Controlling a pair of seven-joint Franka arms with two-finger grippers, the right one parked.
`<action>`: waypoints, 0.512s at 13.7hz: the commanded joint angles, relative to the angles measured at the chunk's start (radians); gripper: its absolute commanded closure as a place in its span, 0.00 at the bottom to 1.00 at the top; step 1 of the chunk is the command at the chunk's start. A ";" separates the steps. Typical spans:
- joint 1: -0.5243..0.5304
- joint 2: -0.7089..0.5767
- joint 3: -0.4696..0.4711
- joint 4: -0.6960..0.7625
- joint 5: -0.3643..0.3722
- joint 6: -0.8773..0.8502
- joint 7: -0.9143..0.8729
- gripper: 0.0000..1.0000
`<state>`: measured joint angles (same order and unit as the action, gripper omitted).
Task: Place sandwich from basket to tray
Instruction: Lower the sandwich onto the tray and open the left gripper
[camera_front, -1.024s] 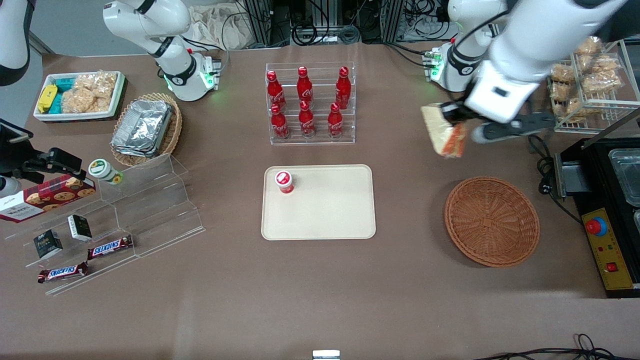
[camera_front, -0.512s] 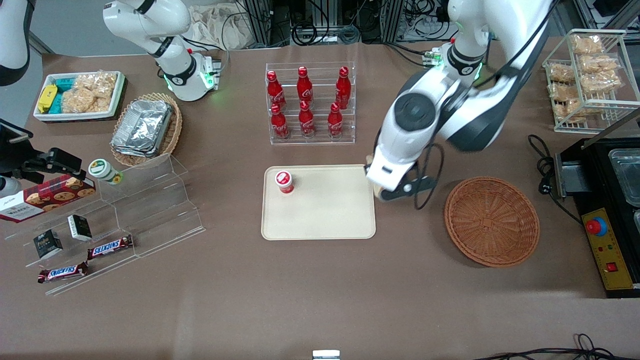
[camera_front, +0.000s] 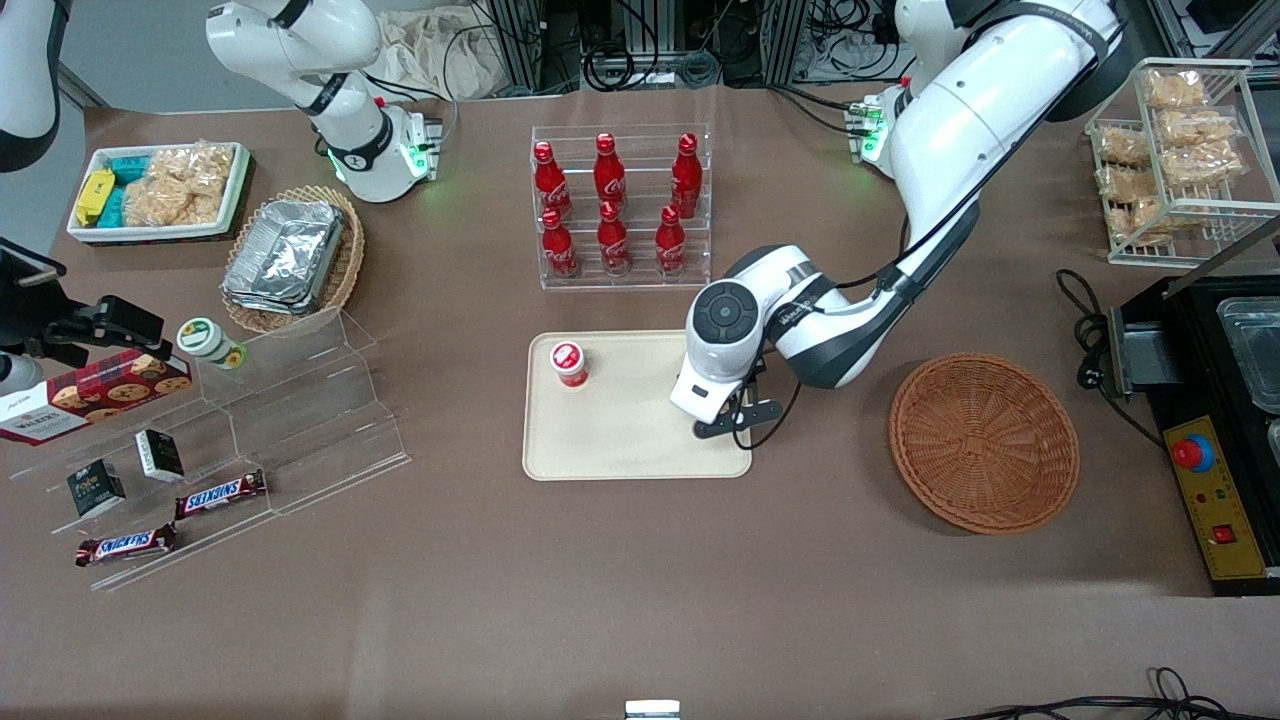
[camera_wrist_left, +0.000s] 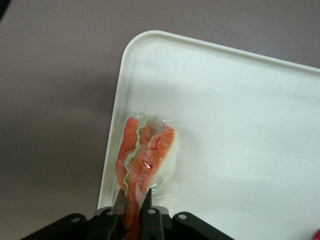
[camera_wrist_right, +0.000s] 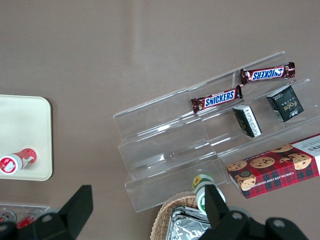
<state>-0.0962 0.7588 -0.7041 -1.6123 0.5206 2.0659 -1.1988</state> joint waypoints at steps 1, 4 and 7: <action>-0.002 0.004 -0.003 0.026 0.021 0.003 -0.019 0.17; 0.012 -0.076 -0.006 0.038 0.019 -0.013 -0.137 0.00; 0.102 -0.240 -0.012 0.032 -0.002 -0.061 -0.186 0.00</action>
<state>-0.0585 0.6546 -0.7061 -1.5490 0.5250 2.0506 -1.3458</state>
